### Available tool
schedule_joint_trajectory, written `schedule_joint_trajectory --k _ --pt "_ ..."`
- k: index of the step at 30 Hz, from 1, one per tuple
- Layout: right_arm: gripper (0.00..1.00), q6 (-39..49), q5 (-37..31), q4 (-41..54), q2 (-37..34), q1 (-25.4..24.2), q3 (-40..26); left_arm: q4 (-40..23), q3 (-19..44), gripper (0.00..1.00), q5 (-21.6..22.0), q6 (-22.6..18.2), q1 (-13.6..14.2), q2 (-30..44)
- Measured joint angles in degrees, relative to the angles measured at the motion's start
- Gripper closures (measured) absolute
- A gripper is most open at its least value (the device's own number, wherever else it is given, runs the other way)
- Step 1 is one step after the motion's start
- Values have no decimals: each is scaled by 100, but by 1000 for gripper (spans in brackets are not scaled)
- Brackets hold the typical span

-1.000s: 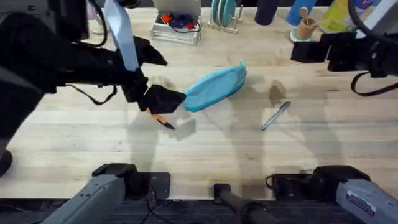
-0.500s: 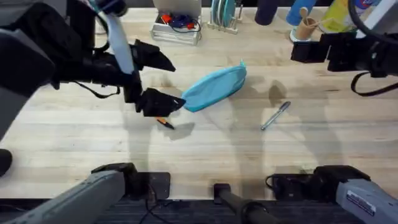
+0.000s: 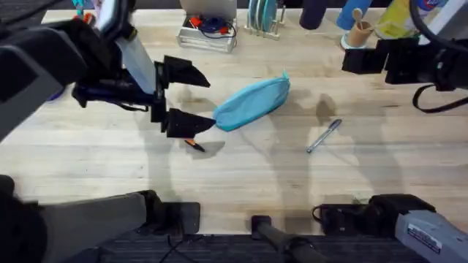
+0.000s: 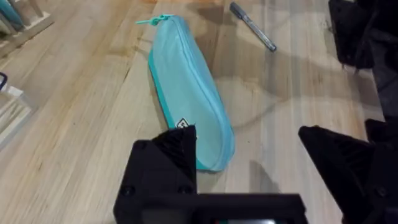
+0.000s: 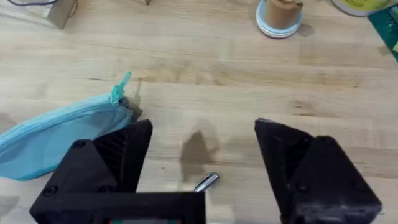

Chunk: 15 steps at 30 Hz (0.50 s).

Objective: Unzip the bag, pick up the pens from the table one at a time and place them inside, then zip the bag closed.

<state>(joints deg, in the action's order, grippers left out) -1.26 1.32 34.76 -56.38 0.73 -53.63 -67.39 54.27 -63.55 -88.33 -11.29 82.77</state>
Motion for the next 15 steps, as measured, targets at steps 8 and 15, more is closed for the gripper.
schedule_joint_trajectory --k 8,15 --pt "3 0 0 0 0 0 0 301 -141 6 -348 -471 0 710" --pt "4 0 0 0 2 0 0 382 -141 6 -420 -540 0 1200"
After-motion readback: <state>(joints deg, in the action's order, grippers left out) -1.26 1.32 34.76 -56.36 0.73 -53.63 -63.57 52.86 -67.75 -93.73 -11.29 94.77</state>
